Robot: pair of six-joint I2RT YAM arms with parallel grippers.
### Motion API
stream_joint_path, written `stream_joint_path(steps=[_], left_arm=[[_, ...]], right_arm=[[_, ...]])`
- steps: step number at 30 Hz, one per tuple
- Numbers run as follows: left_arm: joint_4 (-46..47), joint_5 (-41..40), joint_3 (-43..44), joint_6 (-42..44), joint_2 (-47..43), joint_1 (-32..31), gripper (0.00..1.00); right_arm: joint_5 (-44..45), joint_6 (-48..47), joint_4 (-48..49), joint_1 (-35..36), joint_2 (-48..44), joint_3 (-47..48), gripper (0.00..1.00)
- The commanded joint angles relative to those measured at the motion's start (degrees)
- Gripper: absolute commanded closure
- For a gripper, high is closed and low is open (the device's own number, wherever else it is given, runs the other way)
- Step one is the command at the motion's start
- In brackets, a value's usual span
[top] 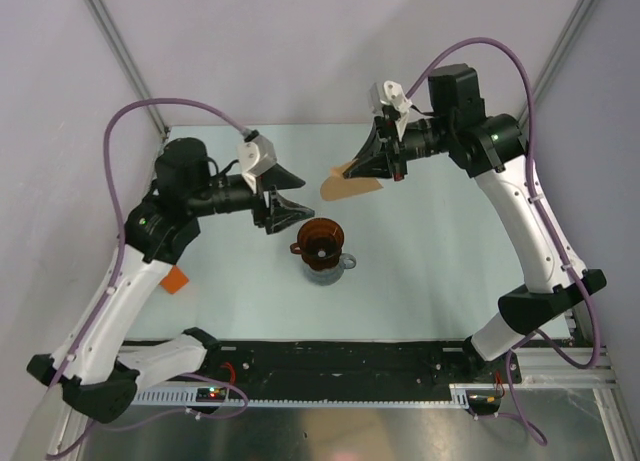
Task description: Place the coffee filter in the dripper
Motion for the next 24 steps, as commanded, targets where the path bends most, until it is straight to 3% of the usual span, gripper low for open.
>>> stream_joint_path(steps=[1, 11, 24], left_arm=[[-1.4, 1.6, 3.3, -0.2, -1.5, 1.4, 0.34], [-1.6, 10.9, 7.7, -6.5, 3.9, 1.5, 0.65], [-1.6, 17.7, 10.0, -10.1, 7.9, 1.5, 0.80]], right_arm=[[-0.8, -8.7, -7.8, 1.5, 0.0, 1.6, 1.00], [1.5, -13.5, -9.9, 4.8, -1.9, -1.4, 1.00], [1.4, -14.7, -9.8, 6.1, -2.4, -3.0, 1.00]])
